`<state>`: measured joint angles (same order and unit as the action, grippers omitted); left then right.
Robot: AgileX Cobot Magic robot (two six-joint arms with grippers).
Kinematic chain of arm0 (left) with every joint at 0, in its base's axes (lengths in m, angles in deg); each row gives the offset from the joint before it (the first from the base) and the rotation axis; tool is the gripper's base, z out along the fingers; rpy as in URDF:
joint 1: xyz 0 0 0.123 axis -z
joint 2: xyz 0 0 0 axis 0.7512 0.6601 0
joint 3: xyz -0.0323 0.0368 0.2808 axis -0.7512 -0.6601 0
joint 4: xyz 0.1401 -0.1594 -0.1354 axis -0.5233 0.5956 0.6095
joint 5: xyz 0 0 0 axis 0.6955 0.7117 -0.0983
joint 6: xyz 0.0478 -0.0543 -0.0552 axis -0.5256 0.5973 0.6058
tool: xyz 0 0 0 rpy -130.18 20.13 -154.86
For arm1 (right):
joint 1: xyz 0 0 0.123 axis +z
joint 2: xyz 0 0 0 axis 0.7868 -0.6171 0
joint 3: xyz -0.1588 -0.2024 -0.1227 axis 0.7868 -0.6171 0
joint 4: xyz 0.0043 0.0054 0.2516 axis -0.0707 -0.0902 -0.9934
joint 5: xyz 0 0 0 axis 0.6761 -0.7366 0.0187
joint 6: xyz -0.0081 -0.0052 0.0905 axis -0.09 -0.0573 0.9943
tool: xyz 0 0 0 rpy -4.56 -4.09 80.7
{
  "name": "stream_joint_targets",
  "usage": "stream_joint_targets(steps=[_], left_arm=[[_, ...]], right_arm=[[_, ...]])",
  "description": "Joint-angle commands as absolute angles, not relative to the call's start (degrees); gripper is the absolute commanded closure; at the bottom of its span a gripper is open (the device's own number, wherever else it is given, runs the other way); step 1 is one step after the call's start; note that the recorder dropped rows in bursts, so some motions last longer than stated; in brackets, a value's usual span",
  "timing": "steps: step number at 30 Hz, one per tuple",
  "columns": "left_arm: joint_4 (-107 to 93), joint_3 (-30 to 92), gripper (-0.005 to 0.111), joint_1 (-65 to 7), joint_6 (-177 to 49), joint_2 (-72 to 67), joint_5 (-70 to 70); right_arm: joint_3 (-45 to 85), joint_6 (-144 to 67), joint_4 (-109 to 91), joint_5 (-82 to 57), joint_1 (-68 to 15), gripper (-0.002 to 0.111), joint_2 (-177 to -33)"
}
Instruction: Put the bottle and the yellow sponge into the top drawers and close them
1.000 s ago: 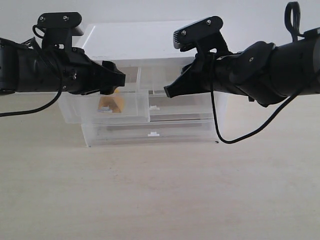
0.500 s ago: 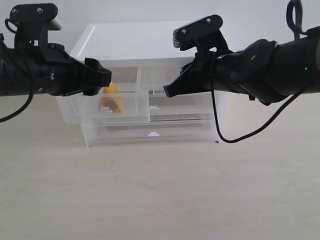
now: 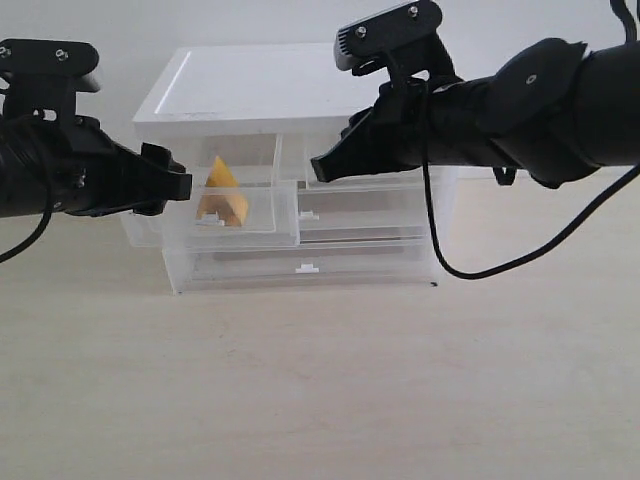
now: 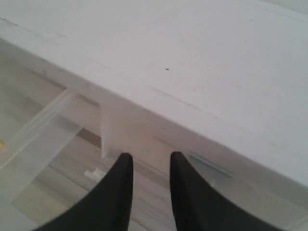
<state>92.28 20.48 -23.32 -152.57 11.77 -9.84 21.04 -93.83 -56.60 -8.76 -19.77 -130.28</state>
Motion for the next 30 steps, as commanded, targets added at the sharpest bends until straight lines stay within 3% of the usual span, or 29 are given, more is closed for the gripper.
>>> stream_joint_targets(steps=[1, 8, 21, 30], left_arm=[[92.26, 19.67, 0.040, -23.36, -153.26, 11.22, -12.18], [91.15, 19.67, 0.040, -23.36, -153.26, 6.16, -15.48], [92.59, 18.69, 0.042, -23.47, -154.99, 3.21, -26.56], [92.83, 18.55, 0.046, -23.47, -154.99, 2.97, -24.99]], right_arm=[[21.29, -93.83, -56.65, -9.31, -16.70, 0.084, -129.83], [22.06, -93.97, -56.53, -7.58, -10.71, 0.084, -129.83], [28.22, -89.03, -56.77, -11.52, -10.13, 0.084, -130.07], [32.65, -88.38, -57.29, -14.77, -6.14, 0.084, -136.98]])
